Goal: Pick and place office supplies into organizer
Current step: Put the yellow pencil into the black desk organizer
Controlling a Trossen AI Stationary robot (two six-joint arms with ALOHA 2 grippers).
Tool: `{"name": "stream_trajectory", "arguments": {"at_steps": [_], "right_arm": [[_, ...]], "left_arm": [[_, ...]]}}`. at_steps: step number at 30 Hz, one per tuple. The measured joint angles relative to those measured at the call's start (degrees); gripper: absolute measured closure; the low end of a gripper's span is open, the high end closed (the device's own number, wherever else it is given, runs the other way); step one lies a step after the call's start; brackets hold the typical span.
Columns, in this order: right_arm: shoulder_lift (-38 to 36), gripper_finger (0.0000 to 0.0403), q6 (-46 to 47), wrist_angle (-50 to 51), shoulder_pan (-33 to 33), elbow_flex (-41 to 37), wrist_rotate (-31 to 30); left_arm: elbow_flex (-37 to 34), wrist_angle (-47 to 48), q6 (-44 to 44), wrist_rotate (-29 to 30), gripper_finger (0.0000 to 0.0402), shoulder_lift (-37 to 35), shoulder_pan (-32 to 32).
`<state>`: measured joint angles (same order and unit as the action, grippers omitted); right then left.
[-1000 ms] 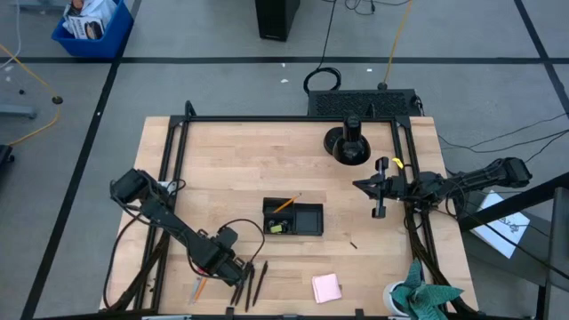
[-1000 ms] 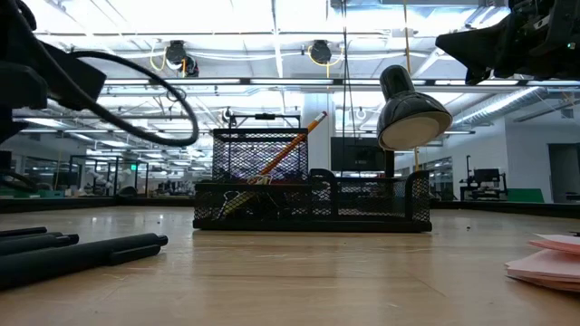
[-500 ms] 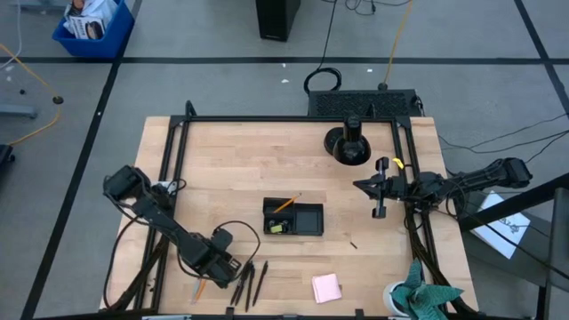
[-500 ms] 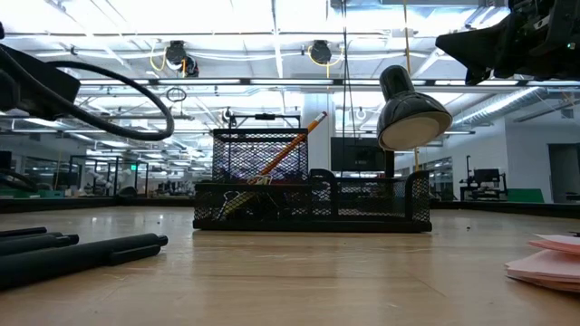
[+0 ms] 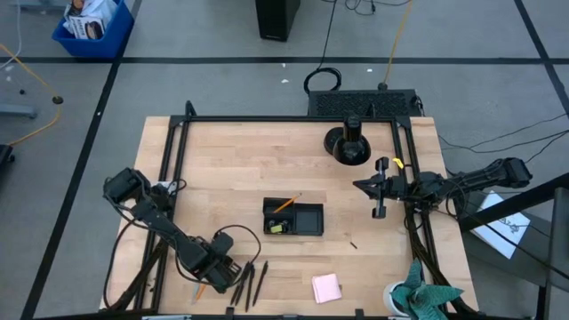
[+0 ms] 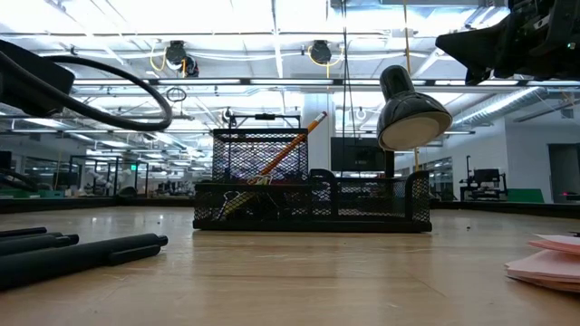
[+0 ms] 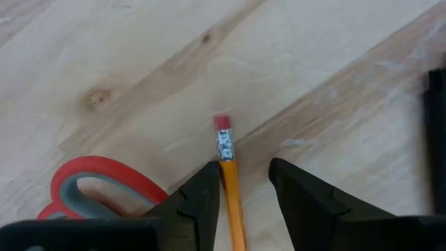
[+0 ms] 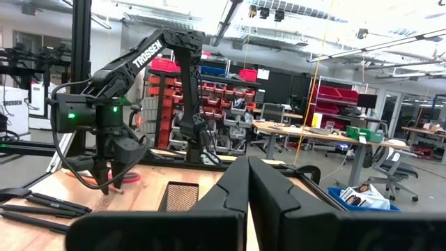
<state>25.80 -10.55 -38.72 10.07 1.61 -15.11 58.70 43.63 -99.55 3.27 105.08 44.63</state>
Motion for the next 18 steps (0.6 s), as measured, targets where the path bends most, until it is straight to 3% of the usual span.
{"name": "stream_trajectory", "arguments": {"at_steps": [18], "right_arm": [[0.0, 0.0403, 0.03, -0.02, 0.0, 0.02, 0.0]], "left_arm": [[0.02, -0.71, 5.32, -1.42, 0.0257, 0.07, 2.43]]}}
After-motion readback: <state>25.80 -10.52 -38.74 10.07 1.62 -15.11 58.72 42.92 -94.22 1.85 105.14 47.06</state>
